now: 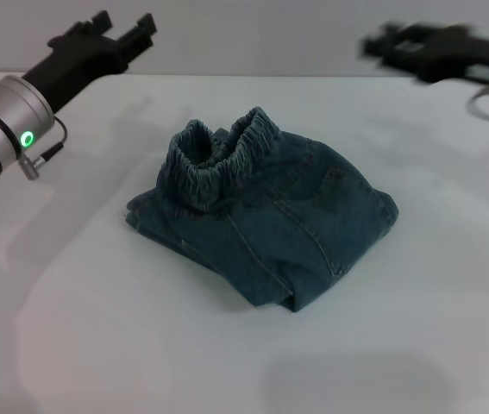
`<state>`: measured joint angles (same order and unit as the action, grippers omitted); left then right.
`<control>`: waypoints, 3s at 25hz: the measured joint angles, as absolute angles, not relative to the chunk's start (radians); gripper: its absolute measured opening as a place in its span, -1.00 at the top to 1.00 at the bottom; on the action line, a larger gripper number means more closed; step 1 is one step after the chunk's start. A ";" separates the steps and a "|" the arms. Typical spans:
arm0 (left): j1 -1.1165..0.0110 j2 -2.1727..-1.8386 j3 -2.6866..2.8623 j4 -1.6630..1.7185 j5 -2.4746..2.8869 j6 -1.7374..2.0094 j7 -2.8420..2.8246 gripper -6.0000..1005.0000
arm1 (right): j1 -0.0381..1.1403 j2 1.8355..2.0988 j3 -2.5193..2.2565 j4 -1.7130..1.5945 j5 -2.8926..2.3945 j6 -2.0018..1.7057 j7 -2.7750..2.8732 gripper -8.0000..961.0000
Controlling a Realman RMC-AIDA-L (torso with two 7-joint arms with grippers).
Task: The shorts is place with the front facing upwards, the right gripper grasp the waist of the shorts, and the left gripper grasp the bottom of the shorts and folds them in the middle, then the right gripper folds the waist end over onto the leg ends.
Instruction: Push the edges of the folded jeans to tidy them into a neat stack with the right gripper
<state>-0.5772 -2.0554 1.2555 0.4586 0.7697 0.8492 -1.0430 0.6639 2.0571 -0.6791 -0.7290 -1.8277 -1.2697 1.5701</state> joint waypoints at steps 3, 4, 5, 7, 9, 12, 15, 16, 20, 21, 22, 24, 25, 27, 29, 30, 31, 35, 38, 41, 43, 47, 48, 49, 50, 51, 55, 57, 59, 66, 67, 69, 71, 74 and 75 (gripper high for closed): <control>-0.560 -2.044 1.315 0.459 0.771 0.907 -1.100 -0.54 | 0.582 2.057 -0.628 -0.696 -1.650 -1.222 1.368 0.05; -0.555 -2.037 1.345 0.460 0.771 0.929 -1.125 -0.54 | 0.560 2.056 -0.605 -0.678 -1.593 -1.203 1.302 0.05; -0.552 -2.032 1.371 0.460 0.772 0.944 -1.141 -0.54 | 0.547 2.055 -0.590 -0.666 -1.560 -1.190 1.263 0.05; -0.545 -2.022 1.446 0.456 0.772 0.985 -1.171 -0.54 | 0.526 2.054 -0.543 -0.638 -1.501 -1.145 1.191 0.05; -0.537 -2.017 1.510 0.455 0.773 1.020 -1.184 -0.54 | 0.518 2.051 -0.505 -0.614 -1.478 -1.101 1.151 0.05; -0.528 -2.015 1.568 0.453 0.773 1.074 -1.211 -0.54 | 0.518 2.044 -0.483 -0.589 -1.472 -1.030 1.121 0.05; -0.513 -2.017 1.589 0.446 0.773 1.147 -1.231 -0.54 | 0.527 2.038 -0.475 -0.570 -1.467 -0.959 1.101 0.05; -0.507 -2.020 1.591 0.445 0.773 1.167 -1.232 -0.54 | 0.531 2.036 -0.473 -0.563 -1.466 -0.946 1.094 0.05; -0.491 -2.024 1.618 0.438 0.782 1.212 -1.245 -0.54 | 0.547 2.026 -0.468 -0.543 -1.463 -0.904 1.079 0.05; -0.491 -2.024 1.626 0.435 0.797 1.215 -1.255 -0.54 | 0.550 2.026 -0.468 -0.542 -1.463 -0.896 1.079 0.05; -0.492 -2.024 1.630 0.433 0.815 1.218 -1.265 -0.54 | 0.552 2.026 -0.468 -0.542 -1.463 -0.890 1.078 0.05; -0.497 -2.029 1.632 0.429 0.872 1.219 -1.289 -0.54 | 0.556 2.026 -0.468 -0.541 -1.463 -0.883 1.076 0.05; -0.500 -2.033 1.631 0.428 0.900 1.215 -1.299 -0.54 | 0.559 2.026 -0.468 -0.539 -1.463 -0.881 1.075 0.05; -0.509 -2.041 1.626 0.424 0.949 1.198 -1.314 -0.54 | 0.564 2.022 -0.468 -0.531 -1.462 -0.878 1.075 0.05; -0.519 -2.047 1.622 0.417 0.981 1.176 -1.322 -0.54 | 0.567 2.017 -0.468 -0.520 -1.462 -0.877 1.075 0.05; -0.528 -2.049 1.622 0.408 0.997 1.158 -1.323 -0.54 | 0.567 2.016 -0.469 -0.517 -1.462 -0.877 1.075 0.05; -0.536 -2.051 1.621 0.401 1.003 1.144 -1.323 -0.54 | 0.567 2.016 -0.469 -0.516 -1.462 -0.877 1.075 0.05; -0.561 -2.054 1.621 0.378 1.006 1.092 -1.323 -0.54 | 0.561 2.019 -0.471 -0.514 -1.461 -0.882 1.075 0.05; -0.571 -2.054 1.619 0.376 1.005 1.047 -1.323 -0.54 | 0.556 2.021 -0.472 -0.510 -1.460 -0.883 1.074 0.05; -0.582 -2.055 1.615 0.378 1.001 1.007 -1.323 -0.54 | 0.554 2.022 -0.469 -0.493 -1.460 -0.884 1.074 0.05; -0.590 -2.055 1.611 0.381 0.999 0.989 -1.324 -0.54 | 0.553 2.022 -0.469 -0.484 -1.460 -0.883 1.074 0.05; -0.609 -2.056 1.583 0.378 0.998 0.970 -1.320 -0.54 | 0.552 2.022 -0.472 -0.476 -1.460 -0.878 1.074 0.05; -0.612 -2.057 1.579 0.378 0.998 0.964 -1.320 -0.54 | 0.552 2.023 -0.472 -0.476 -1.460 -0.877 1.074 0.05; -0.615 -2.057 1.574 0.378 0.998 0.952 -1.322 -0.54 | 0.552 2.023 -0.472 -0.476 -1.460 -0.877 1.074 0.05; -0.618 -2.057 1.570 0.378 0.998 0.937 -1.327 -0.54 | 0.552 2.023 -0.471 -0.476 -1.460 -0.877 1.074 0.05; -0.620 -2.057 1.568 0.378 0.998 0.927 -1.331 -0.54 | 0.552 2.024 -0.470 -0.476 -1.460 -0.877 1.074 0.05; -0.624 -2.060 1.561 0.382 0.997 0.872 -1.348 -0.54 | 0.552 2.024 -0.468 -0.475 -1.460 -0.876 1.074 0.05; -0.626 -2.060 1.560 0.383 0.997 0.849 -1.356 -0.54 | 0.552 2.025 -0.468 -0.475 -1.460 -0.876 1.074 0.05; -0.627 -2.060 1.560 0.383 0.997 0.834 -1.362 -0.54 | 0.552 2.026 -0.468 -0.475 -1.460 -0.877 1.074 0.05; -0.626 -2.058 1.556 0.393 0.996 0.835 -1.374 -0.54 | 0.557 2.027 -0.468 -0.475 -1.460 -0.876 1.074 0.05; -0.623 -2.058 1.551 0.400 0.996 0.842 -1.374 -0.54 | 0.559 2.027 -0.468 -0.475 -1.460 -0.876 1.074 0.05; -0.614 -2.057 1.529 0.419 0.996 0.864 -1.368 -0.54 | 0.562 2.027 -0.469 -0.475 -1.460 -0.876 1.074 0.05; -0.610 -2.057 1.507 0.430 0.996 0.883 -1.364 -0.54 | 0.565 2.027 -0.473 -0.475 -1.459 -0.876 1.074 0.05; -0.610 -2.059 1.487 0.433 0.995 0.885 -1.355 -0.54 | 0.569 2.026 -0.476 -0.475 -1.459 -0.876 1.073 0.05; -0.610 -2.061 1.482 0.431 0.995 0.880 -1.348 -0.54 | 0.571 2.026 -0.477 -0.475 -1.459 -0.876 1.073 0.05</control>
<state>-0.6103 -2.0610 1.4816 0.4312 0.9953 0.8798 -1.3481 0.5709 2.0263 -0.4768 -0.4755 -1.4588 -0.8758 1.0728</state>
